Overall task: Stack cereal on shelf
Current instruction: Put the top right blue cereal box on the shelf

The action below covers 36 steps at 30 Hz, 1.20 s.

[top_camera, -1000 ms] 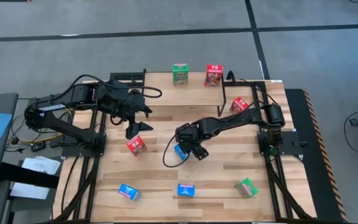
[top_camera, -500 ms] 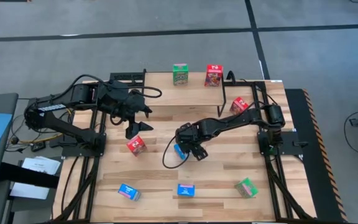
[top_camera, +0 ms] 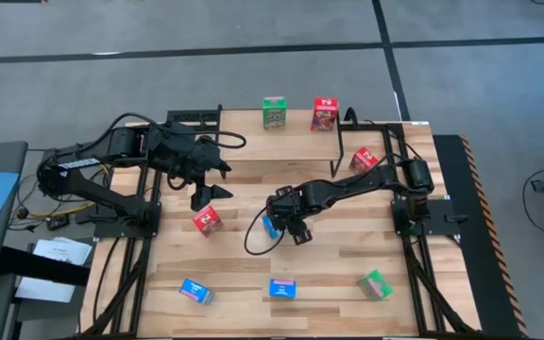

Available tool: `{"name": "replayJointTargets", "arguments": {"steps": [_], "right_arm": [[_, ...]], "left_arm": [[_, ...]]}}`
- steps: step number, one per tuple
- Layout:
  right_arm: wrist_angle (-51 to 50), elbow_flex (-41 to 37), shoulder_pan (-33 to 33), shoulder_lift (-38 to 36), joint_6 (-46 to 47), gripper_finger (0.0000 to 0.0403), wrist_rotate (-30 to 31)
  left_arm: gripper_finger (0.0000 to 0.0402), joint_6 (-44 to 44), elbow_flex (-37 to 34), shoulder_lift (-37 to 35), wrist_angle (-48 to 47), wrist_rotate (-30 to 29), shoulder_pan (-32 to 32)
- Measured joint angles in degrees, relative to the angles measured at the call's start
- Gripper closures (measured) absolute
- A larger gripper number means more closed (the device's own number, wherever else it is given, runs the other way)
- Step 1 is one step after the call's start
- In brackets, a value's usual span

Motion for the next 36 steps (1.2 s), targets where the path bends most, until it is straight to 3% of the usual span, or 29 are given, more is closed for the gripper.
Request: {"name": "replayJointTargets", "arguments": {"steps": [9, 13, 23, 30, 36], "right_arm": [[-1.1, 0.0, 0.2, -1.1, 3.3, 0.0272, 0.0], [-1.3, 0.2, 0.3, -1.0, 4.5, 0.0294, 0.0], [-7.1, 6.8, 0.3, -0.7, 6.4, 0.0300, -1.0], [-8.4, 10.9, 0.3, -0.7, 6.4, 0.0300, -1.0], [-11.0, 14.9, 0.2, -0.8, 6.3, 0.0301, -1.3]], "left_arm": [[0.0044, 0.0, 0.0, 0.0, 0.0, 0.0, 0.0], [0.0044, 0.0, 0.0, 0.0, 0.0, 0.0, 0.0], [0.0044, -0.3, 0.0, 0.0, 0.1, -0.2, 0.0], [0.0044, 0.6, 0.0, 0.0, 1.9, -9.3, 0.4], [0.0044, 3.4, 0.0, 0.0, 1.8, -11.3, 0.3]]}}
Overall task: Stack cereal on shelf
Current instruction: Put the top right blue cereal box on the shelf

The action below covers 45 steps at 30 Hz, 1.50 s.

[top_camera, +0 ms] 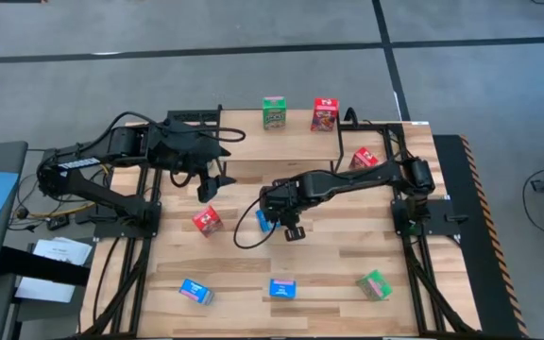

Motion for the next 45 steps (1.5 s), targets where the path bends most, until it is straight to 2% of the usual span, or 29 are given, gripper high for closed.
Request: {"name": "replayJointTargets", "arguments": {"steps": [9, 32, 36, 40, 45], "right_arm": [[-6.1, 9.6, 0.0, 0.0, -1.7, 0.0301, -5.4], [-26.4, 39.5, 3.4, -0.1, 0.0, 0.0301, -5.5], [-25.6, 38.8, 4.5, -3.1, 0.2, 0.0301, -5.9], [-24.3, 39.1, 5.4, -5.9, 2.0, 0.0301, -7.0], [-18.8, 39.2, 6.2, -9.7, 2.1, 0.0301, -7.2]], "left_arm": [[0.0044, -1.4, 0.0, 0.0, 0.0, -0.6, 0.0], [0.0044, 0.5, 0.0, 0.0, 0.0, -1.3, 0.0], [0.0044, -0.4, 0.0, 0.0, 0.0, -3.6, 0.0], [0.0044, 3.6, 0.0, 0.0, 0.9, -3.4, 0.0], [0.0044, 9.7, 0.0, 0.0, 8.1, 4.7, 0.0]]}}
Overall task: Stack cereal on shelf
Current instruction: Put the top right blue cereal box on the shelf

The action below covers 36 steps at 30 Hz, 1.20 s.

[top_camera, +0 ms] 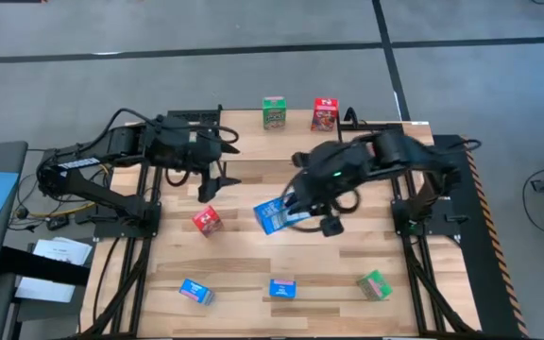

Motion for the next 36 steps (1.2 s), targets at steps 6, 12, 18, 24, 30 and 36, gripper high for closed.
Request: {"name": "replayJointTargets", "arguments": {"steps": [6, 12, 18, 24, 30, 36], "right_arm": [[3.5, -0.1, 0.6, -4.0, 1.1, 0.0301, 0.4], [5.5, -0.1, 0.6, -4.3, 2.6, 0.0301, 3.4], [7.2, -0.1, 0.6, -3.6, 2.5, 0.0315, 3.7], [7.1, -0.1, 0.2, -3.5, 3.8, 0.0344, 4.5], [3.8, -0.1, 0.1, -3.5, 4.5, 0.0349, 5.3], [1.0, -0.1, 0.1, -3.5, 8.3, 0.0350, 5.2]], "left_arm": [[0.0044, 0.8, 0.0, 0.0, 4.6, 6.0, 0.0], [0.0044, -2.3, 0.0, 0.3, 5.0, 10.9, 0.0], [0.0044, -2.5, 0.1, 2.5, 5.4, 14.9, 0.0], [0.0044, -1.0, 0.0, 4.3, 3.0, 14.9, 0.0], [0.0044, -2.3, 0.0, 4.6, 4.0, 14.9, 0.0], [0.0044, -3.3, 0.0, 4.6, 3.7, 14.9, 0.0]]}}
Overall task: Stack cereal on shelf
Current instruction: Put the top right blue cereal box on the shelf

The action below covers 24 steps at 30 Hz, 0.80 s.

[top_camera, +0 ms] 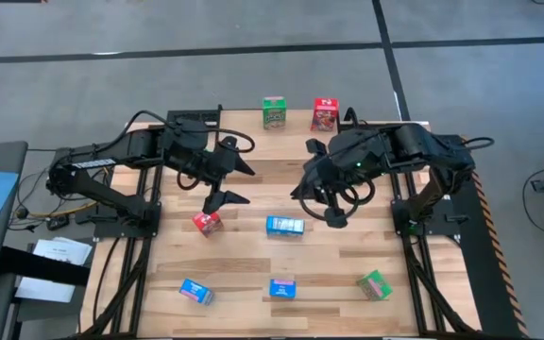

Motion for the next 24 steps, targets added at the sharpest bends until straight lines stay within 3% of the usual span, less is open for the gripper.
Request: {"name": "replayJointTargets", "arguments": {"steps": [8, 19, 24], "right_arm": [[-5.5, 0.0, 0.0, 0.2, 5.2, 0.0318, 0.0], [-13.2, 0.0, 0.1, 6.8, 10.2, 0.0197, 1.4], [-19.1, 0.0, 0.4, 11.5, 12.1, 0.0166, 1.4]], "left_arm": [[0.0044, -0.2, 0.1, -0.7, -0.8, 0.0, -1.1], [0.0044, -1.1, 2.2, -5.3, -3.1, -0.1, -2.7], [0.0044, -1.8, 2.2, -6.7, -5.4, -0.1, -3.3]]}}
